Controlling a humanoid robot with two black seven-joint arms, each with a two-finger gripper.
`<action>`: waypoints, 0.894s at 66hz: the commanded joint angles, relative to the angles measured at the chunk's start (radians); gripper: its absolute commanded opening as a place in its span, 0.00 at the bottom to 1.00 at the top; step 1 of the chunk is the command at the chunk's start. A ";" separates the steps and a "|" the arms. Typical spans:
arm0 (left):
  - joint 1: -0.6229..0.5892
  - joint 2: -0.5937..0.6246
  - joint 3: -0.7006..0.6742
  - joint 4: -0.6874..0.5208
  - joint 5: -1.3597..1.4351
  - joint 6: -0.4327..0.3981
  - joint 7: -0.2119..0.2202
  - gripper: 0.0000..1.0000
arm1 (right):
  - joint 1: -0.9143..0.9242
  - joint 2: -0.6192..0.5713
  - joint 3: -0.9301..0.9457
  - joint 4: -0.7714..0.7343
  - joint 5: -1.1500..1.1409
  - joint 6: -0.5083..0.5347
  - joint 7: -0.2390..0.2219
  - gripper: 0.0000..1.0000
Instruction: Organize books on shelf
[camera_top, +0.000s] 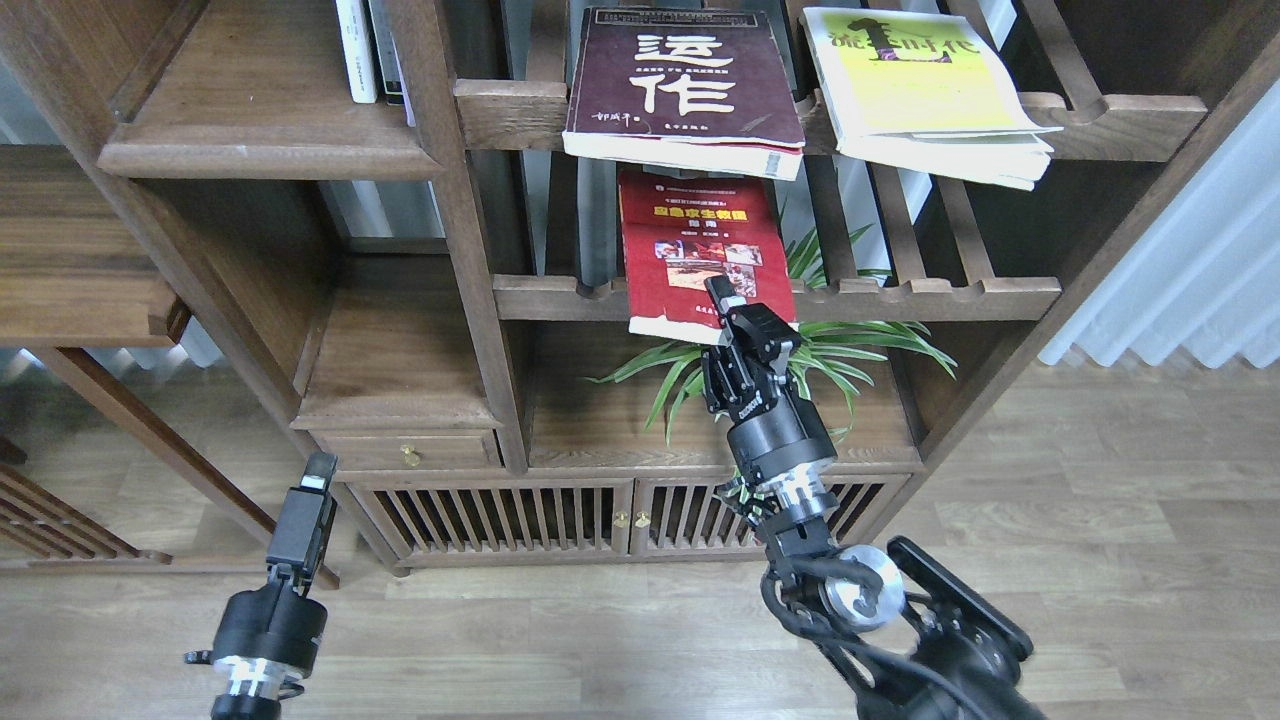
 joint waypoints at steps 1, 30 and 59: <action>-0.012 -0.003 0.013 0.010 0.000 0.000 -0.001 1.00 | -0.080 -0.025 -0.007 0.005 -0.055 0.004 -0.014 0.04; -0.011 0.034 0.105 0.078 0.000 0.000 -0.001 1.00 | -0.264 -0.025 -0.096 -0.008 -0.118 0.004 -0.163 0.05; -0.066 0.283 0.337 0.015 -0.343 0.000 0.151 1.00 | -0.234 -0.011 -0.133 -0.058 -0.115 0.004 -0.335 0.05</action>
